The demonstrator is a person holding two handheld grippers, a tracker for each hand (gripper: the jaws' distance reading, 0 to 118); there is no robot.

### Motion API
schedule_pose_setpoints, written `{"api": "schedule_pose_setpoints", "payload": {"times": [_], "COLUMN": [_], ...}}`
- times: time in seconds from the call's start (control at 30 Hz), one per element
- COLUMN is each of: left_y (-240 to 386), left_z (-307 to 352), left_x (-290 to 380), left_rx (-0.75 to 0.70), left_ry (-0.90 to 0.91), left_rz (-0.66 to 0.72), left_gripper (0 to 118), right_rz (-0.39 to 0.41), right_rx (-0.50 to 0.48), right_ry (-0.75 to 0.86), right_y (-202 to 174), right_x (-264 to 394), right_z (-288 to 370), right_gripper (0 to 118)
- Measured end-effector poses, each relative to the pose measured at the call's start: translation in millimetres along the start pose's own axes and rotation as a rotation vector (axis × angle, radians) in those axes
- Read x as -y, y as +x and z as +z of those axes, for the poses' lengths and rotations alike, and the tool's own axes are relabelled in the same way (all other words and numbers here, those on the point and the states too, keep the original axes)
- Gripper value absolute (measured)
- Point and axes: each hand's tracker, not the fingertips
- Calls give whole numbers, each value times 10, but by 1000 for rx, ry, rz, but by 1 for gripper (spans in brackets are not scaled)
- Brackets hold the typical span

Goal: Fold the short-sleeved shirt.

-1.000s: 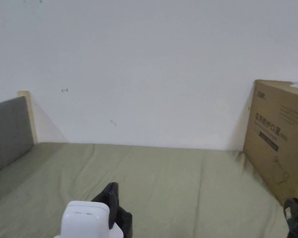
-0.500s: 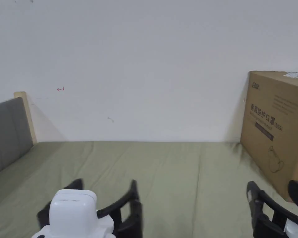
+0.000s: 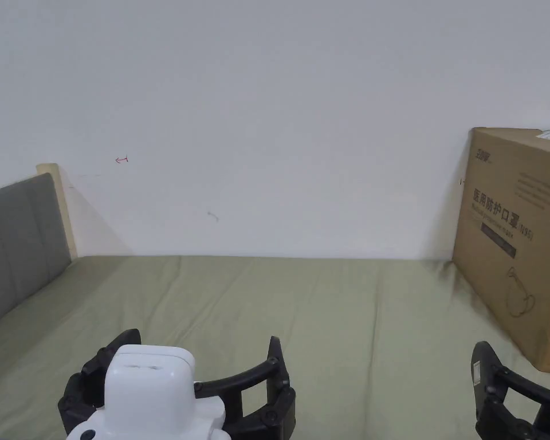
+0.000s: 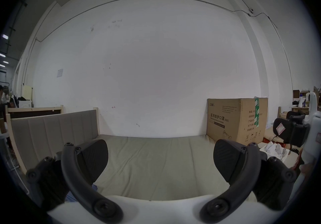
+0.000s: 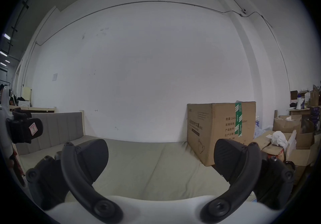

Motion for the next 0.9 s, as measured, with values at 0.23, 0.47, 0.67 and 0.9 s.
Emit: {"api": "schedule_pose_setpoints", "payload": {"times": [0.23,0.47,0.67,0.9], "left_y": [-21,-6,6,-6], "left_z": [-7,36,8,-25], "left_x": [-23,1,-47,-60], "left_rx": [23,58,13,-56], "left_ry": [-28,-29,-77,-100], "left_rz": [36,56,89,85], "left_gripper": [118,118,118,118], "right_rz": [-16,18,31,21], "right_rx": [-30,-50,-73,-69], "right_ry": [-56,-83,-96,-110], "right_y": [-30,-109,-146,-146], "right_x": [32,71,70,98], "right_z": [-53,-79,-82,-91], "right_gripper": [118,118,118,118]}}
